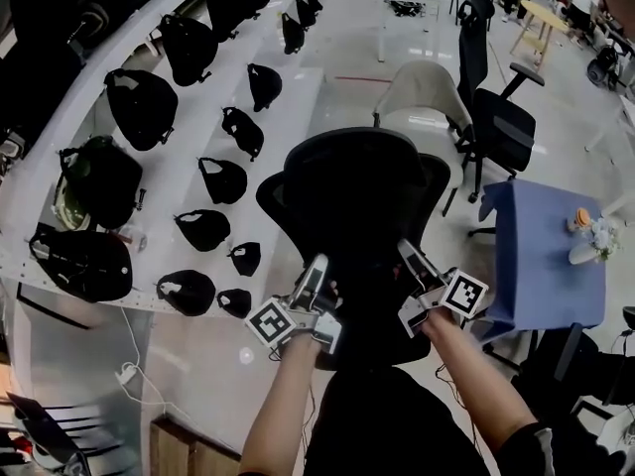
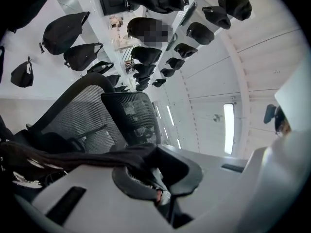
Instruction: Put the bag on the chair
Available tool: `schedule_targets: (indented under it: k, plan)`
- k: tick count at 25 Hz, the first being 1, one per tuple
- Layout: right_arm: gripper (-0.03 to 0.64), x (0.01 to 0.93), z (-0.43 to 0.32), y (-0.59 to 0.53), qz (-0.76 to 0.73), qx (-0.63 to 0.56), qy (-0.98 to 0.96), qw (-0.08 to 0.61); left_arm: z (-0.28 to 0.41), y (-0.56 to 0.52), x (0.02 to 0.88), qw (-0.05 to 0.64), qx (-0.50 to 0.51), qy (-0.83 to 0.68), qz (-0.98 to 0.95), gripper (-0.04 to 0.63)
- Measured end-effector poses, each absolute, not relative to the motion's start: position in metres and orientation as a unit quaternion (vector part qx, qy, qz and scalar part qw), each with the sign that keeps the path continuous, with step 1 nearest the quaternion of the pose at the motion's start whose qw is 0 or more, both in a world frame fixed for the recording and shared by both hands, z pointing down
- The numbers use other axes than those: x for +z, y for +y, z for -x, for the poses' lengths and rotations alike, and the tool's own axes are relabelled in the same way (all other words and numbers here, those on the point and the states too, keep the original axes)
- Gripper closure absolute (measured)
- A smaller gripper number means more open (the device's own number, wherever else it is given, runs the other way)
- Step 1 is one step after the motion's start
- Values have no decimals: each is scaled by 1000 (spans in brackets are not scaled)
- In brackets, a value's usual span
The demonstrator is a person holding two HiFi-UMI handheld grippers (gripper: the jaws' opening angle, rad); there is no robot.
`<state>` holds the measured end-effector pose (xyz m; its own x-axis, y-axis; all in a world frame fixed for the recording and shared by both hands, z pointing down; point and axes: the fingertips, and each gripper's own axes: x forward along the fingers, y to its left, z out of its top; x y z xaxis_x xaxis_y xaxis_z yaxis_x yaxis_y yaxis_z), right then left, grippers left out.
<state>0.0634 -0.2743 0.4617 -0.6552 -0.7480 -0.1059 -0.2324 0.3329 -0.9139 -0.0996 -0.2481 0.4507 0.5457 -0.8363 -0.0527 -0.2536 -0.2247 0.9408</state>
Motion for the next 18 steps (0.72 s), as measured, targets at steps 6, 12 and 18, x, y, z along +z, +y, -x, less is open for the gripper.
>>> schedule_targets:
  k: [6,12,18]
  plan:
    - [608,460,-62,-286,321,-482,771,265,99,-264,449,509,-297,-365,-721,578]
    - [609,456,-64,-298,326,-479,775,251,96,-278,448,522,-303,-354,-714,578]
    - [607,474,-62,-309,337,-492,769,230,93,-290,459,531,-294,-354,-711,578]
